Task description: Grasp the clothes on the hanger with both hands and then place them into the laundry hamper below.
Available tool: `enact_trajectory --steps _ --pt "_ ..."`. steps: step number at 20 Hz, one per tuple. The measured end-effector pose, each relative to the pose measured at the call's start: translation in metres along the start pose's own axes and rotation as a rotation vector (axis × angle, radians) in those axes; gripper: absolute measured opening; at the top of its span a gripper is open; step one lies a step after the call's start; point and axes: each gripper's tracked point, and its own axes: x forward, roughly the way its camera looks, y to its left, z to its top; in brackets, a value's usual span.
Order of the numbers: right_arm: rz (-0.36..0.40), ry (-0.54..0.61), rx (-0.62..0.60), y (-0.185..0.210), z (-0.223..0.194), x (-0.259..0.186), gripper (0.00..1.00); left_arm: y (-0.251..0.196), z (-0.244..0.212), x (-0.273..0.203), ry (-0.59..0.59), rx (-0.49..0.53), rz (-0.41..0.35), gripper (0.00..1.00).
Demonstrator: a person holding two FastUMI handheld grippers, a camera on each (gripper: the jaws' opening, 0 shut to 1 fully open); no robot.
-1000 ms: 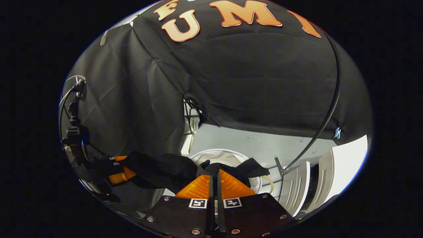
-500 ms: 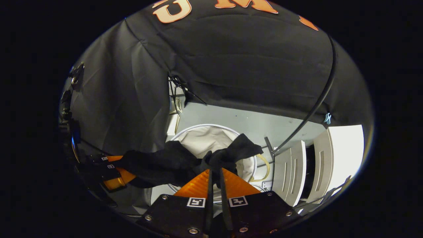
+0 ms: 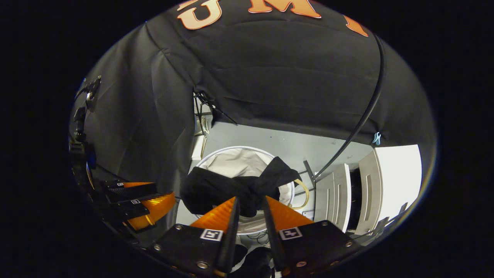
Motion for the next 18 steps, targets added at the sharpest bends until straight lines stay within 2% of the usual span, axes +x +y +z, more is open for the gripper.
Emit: enact_trajectory --steps 1,2,4,5,7,12,18 --pt "-0.007 -0.005 0.001 -0.001 0.001 -0.004 0.51 0.002 0.003 -0.002 -0.005 -0.008 0.008 0.78" --pt "-0.018 -0.009 0.001 -0.003 0.003 -0.008 0.5 0.002 0.003 -0.006 -0.01 -0.018 0.011 0.8" --pt "-0.04 -0.016 -0.005 -0.008 0.003 -0.014 0.76 0.006 0.001 -0.016 -0.021 -0.032 0.033 0.93" --pt "-0.045 -0.015 -0.008 -0.009 0.004 -0.017 0.84 0.01 0.005 -0.019 -0.024 -0.039 0.052 1.0" --pt "-0.06 -0.022 -0.009 -0.012 0.006 -0.027 0.92 0.023 0.01 -0.025 -0.047 -0.058 0.103 0.98" --pt "-0.086 -0.087 0.001 -0.025 0.029 -0.069 0.93 0.045 0.027 -0.061 -0.118 -0.078 0.139 0.99" --pt "-0.138 -0.246 0.004 -0.061 0.083 -0.147 0.93 0.075 0.078 -0.129 -0.283 -0.111 0.18 0.99"
